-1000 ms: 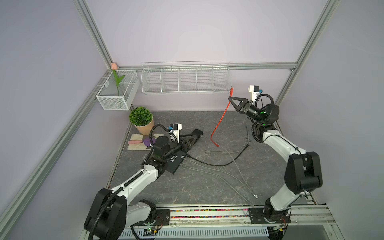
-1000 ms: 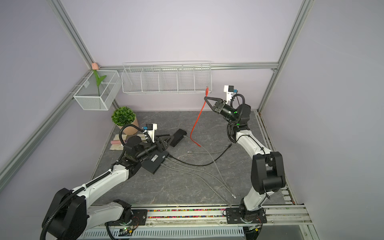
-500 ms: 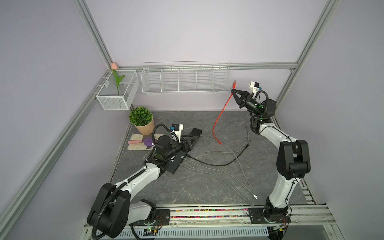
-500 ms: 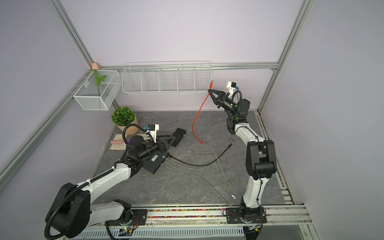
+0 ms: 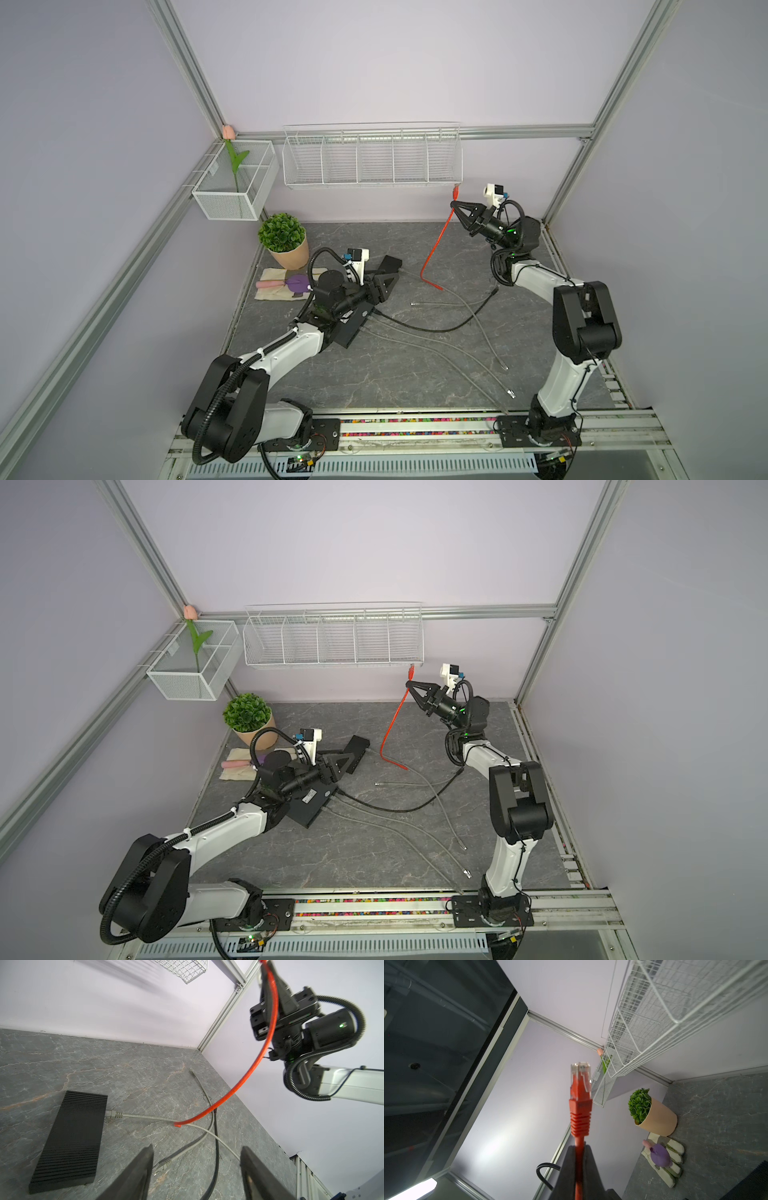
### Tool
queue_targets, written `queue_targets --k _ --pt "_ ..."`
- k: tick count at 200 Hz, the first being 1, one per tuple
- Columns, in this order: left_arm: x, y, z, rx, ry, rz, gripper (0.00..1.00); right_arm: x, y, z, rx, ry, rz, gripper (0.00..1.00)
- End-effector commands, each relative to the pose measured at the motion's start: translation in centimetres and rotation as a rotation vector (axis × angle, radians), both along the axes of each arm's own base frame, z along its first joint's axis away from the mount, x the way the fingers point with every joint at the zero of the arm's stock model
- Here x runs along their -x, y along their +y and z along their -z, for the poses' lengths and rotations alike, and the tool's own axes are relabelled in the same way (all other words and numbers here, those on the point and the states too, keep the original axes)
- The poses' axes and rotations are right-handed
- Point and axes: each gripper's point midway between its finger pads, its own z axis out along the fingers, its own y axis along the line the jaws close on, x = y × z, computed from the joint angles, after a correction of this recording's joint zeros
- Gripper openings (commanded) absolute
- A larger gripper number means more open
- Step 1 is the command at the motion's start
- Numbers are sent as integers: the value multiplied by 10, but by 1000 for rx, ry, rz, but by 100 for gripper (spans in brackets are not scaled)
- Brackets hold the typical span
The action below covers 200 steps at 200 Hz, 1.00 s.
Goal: Insert the plug into the switch port
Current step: 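Raise the red cable high toward the back wall with the right gripper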
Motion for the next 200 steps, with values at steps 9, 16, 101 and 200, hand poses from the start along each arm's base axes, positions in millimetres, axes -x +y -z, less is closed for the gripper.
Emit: queue_targets --k 9,16,101,200 --pt "6 -2 -5 -4 -42 24 69 5 -6 12 40 44 52 7" --pt "5 -1 -5 -8 -45 18 69 8 -7 3 22 32 53 7" --pt "8 -1 -5 -26 -51 28 72 -2 -30 -43 -103 -2 47 7" --pt "10 1 -2 -32 -43 24 74 -8 -15 54 229 133 142 8"
